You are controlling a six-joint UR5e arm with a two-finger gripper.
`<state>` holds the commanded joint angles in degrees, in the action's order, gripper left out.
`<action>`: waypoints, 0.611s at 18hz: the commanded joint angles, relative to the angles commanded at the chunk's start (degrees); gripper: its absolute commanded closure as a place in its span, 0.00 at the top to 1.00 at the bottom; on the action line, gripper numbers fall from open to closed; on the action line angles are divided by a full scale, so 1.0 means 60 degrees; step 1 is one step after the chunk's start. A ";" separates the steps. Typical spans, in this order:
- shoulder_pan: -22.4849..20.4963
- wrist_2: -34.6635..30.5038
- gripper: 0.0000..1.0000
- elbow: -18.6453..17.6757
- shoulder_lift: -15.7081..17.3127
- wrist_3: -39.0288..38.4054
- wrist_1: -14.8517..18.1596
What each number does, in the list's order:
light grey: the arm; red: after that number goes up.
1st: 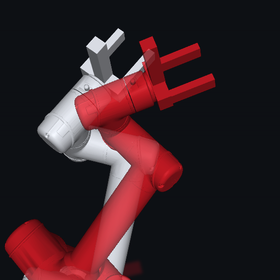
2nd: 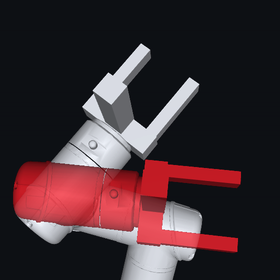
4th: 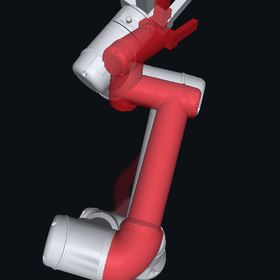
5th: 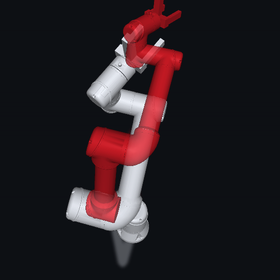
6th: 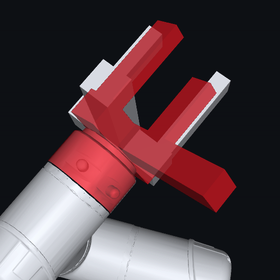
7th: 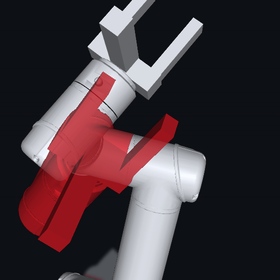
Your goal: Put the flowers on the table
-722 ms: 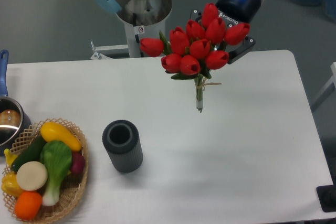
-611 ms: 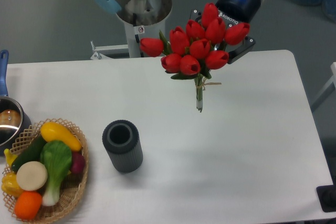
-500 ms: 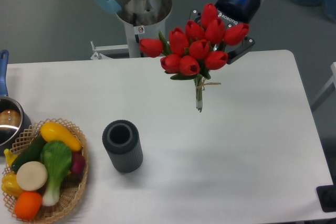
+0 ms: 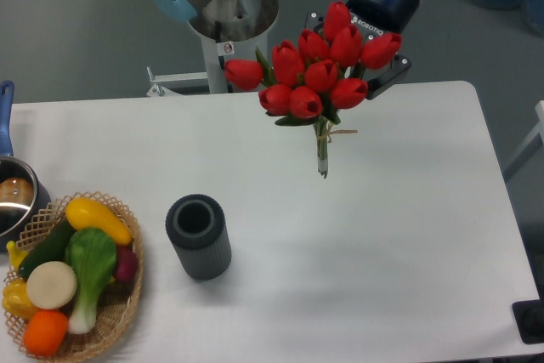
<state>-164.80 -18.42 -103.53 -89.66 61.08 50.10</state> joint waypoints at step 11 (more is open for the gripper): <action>0.0687 -0.4074 0.44 0.0102 0.0134 0.0103 0.0000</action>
<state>-160.67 -42.86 -102.92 -88.86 61.70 50.10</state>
